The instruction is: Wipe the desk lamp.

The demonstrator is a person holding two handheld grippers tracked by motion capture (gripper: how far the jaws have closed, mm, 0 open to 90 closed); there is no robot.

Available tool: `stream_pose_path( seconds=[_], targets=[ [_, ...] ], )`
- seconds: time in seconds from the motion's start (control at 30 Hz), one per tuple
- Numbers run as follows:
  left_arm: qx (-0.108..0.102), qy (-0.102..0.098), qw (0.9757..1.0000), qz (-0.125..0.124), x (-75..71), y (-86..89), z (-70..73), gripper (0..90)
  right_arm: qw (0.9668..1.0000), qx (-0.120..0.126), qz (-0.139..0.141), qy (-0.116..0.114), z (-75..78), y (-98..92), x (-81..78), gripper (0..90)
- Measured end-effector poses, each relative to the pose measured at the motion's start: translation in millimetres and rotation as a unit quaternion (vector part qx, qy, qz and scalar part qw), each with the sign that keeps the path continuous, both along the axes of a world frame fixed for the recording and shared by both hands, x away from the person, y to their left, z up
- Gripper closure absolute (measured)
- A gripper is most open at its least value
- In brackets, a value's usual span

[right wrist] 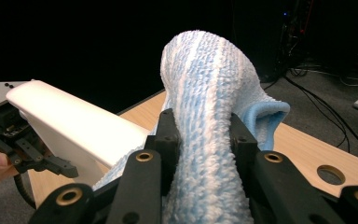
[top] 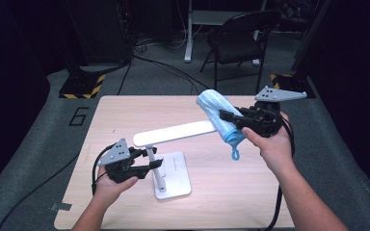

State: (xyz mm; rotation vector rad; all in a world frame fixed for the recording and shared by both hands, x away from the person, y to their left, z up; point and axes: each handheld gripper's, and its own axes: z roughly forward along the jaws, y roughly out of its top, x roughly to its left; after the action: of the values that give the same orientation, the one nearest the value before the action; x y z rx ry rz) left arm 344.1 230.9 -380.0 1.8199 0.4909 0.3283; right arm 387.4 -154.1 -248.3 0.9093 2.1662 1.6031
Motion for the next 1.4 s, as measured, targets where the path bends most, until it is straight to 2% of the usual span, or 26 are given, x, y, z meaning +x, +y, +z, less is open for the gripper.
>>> stream_pose_path(
  seconds=[0.3, 0.37, 0.7, 0.9, 1.0, 1.4],
  targets=[
    [-0.002, 0.002, 1.0, 0.0, 0.5, -2.4, 0.1, 53.1, 1.0, -0.001, -0.004, -0.002, -2.9, -7.8, 0.3, 71.5],
    [-0.001, 0.002, 1.0, -0.001, 1.1, -2.6, 0.3, 53.0, 1.0, 0.006, -0.004, 0.0, -4.0, -7.8, 0.6, 71.5],
    [-0.005, 0.002, 1.0, 0.001, 0.7, -2.0, -0.8, 53.0, 1.0, 0.004, 0.002, 0.001, -2.7, 1.9, -3.0, 71.5],
    [-0.004, 0.003, 1.0, 0.001, 0.8, -1.9, -0.5, 52.9, 0.9998, 0.007, 0.017, 0.002, -2.3, 15.3, -4.4, 71.5],
    [-0.003, 0.004, 1.0, 0.0, 0.8, -1.7, -0.2, 53.0, 0.9993, 0.007, 0.037, 0.0, -1.2, 30.0, -5.5, 71.5],
    [-0.008, 0.003, 0.9999, 0.006, 0.8, -1.8, -1.0, 52.9, 0.9967, 0.007, 0.081, 0.003, 2.3, 74.7, -11.7, 71.3]
  ],
)
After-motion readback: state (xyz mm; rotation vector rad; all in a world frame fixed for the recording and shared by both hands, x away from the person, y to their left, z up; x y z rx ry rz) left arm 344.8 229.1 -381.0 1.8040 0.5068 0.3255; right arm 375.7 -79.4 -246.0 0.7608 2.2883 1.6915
